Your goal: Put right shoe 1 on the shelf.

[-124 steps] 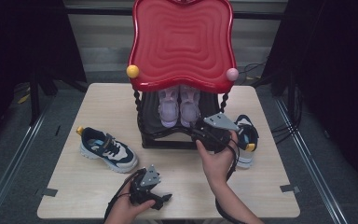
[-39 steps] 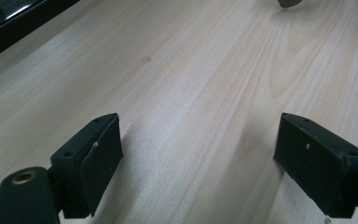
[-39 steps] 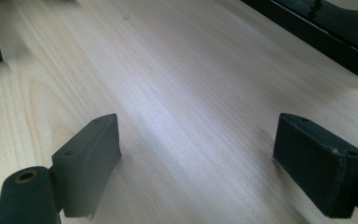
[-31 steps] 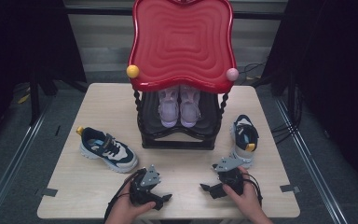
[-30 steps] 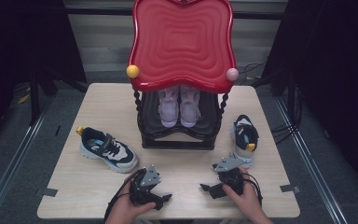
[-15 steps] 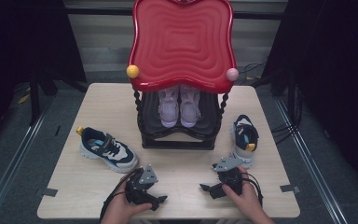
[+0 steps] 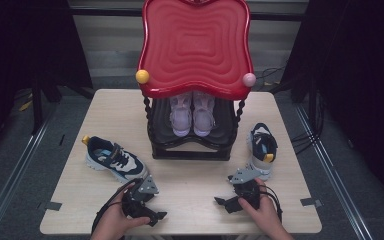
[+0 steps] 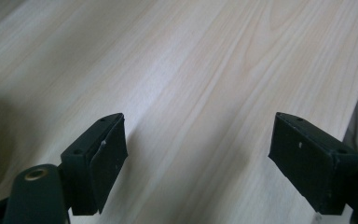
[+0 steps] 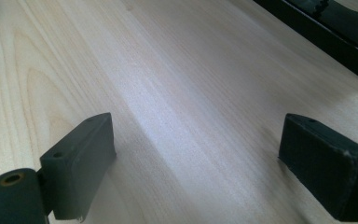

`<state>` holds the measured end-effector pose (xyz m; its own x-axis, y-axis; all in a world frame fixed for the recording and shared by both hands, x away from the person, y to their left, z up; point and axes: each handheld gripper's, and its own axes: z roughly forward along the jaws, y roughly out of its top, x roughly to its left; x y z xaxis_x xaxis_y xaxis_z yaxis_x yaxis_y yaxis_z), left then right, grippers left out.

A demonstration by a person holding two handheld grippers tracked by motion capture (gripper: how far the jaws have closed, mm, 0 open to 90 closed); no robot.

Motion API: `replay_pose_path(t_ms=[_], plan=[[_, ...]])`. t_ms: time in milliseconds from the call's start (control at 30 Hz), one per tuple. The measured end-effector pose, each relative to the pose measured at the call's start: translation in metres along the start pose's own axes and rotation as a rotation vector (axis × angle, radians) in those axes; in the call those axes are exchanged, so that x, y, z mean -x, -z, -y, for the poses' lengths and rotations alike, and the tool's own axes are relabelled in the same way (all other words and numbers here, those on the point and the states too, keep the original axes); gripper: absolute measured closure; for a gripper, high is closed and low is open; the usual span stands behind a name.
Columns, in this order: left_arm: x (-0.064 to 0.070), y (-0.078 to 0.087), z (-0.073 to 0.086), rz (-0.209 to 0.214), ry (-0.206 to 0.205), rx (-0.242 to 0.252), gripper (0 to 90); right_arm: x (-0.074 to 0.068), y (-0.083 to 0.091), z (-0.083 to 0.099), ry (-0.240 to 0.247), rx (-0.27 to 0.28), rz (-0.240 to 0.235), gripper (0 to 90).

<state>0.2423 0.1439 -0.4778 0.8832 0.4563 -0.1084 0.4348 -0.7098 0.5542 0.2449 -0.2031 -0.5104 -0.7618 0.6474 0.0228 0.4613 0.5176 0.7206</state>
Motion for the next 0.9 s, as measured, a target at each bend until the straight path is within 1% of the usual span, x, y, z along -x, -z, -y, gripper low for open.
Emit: replay_pose_path(t_ms=[33, 100, 133, 200, 233, 300, 433, 500, 533, 567, 667, 700, 767, 833, 867, 900], plan=[[-0.002, 0.003, 0.001, -0.007, -0.015, -0.019, 18.4, 0.000, 0.000, 0.000, -0.001, 0.000, 0.000, 9.9], [-0.005, 0.006, 0.003, -0.009, -0.007, -0.025, 18.7, 0.000, 0.000, 0.000, 0.000, 0.000, 0.000, 9.9], [-0.005, 0.007, 0.004, -0.008, 0.006, -0.016, 18.8, 0.000, 0.000, 0.000, -0.001, 0.000, 0.000, 9.9], [-0.007, 0.009, 0.005, -0.006, -0.006, -0.033, 19.0, 0.000, 0.000, 0.000, -0.001, 0.000, 0.000, 9.9], [-0.007, 0.009, 0.006, -0.005, 0.001, -0.027, 19.2, 0.000, 0.000, 0.000, -0.001, 0.000, 0.000, 9.9], [-0.008, 0.010, 0.006, 0.002, -0.010, -0.040, 19.6, 0.000, 0.000, 0.000, 0.000, 0.000, 0.000, 9.9], [-0.011, 0.012, 0.007, 0.002, -0.013, -0.060, 19.8, 0.000, 0.000, 0.000, -0.001, 0.000, 0.000, 9.9], [-0.013, 0.013, 0.009, 0.002, -0.005, -0.080, 20.0, 0.000, 0.000, 0.000, 0.000, 0.000, 0.000, 9.9], [-0.014, 0.013, 0.010, 0.004, 0.005, -0.076, 20.2, 0.000, 0.000, 0.000, -0.001, 0.000, 0.000, 9.9], [-0.015, 0.013, 0.010, -0.001, 0.006, -0.079, 20.4, 0.000, 0.000, 0.000, -0.001, 0.000, 0.000, 9.9], [-0.019, 0.012, 0.011, 0.000, -0.010, -0.109, 21.6, 0.000, 0.000, 0.000, -0.001, 0.000, 0.000, 9.9], [-0.020, 0.012, 0.011, -0.008, -0.002, -0.111, 22.0, 0.000, 0.000, 0.000, -0.001, 0.000, 0.000, 9.9], [-0.024, 0.012, 0.011, -0.023, -0.006, -0.127, 22.6, 0.000, 0.000, 0.000, -0.001, 0.000, 0.000, 9.9], [-0.028, 0.011, 0.011, -0.036, 0.020, -0.109, 23.2, 0.000, 0.000, 0.000, 0.000, 0.000, 0.000, 9.9], [-0.031, 0.012, 0.010, -0.044, 0.012, -0.119, 23.2, 0.000, 0.000, 0.000, 0.000, 0.000, 0.000, 9.9], [-0.032, 0.011, 0.009, -0.048, 0.016, -0.119, 23.2, 0.000, 0.000, 0.000, -0.001, 0.000, 0.000, 9.9]])
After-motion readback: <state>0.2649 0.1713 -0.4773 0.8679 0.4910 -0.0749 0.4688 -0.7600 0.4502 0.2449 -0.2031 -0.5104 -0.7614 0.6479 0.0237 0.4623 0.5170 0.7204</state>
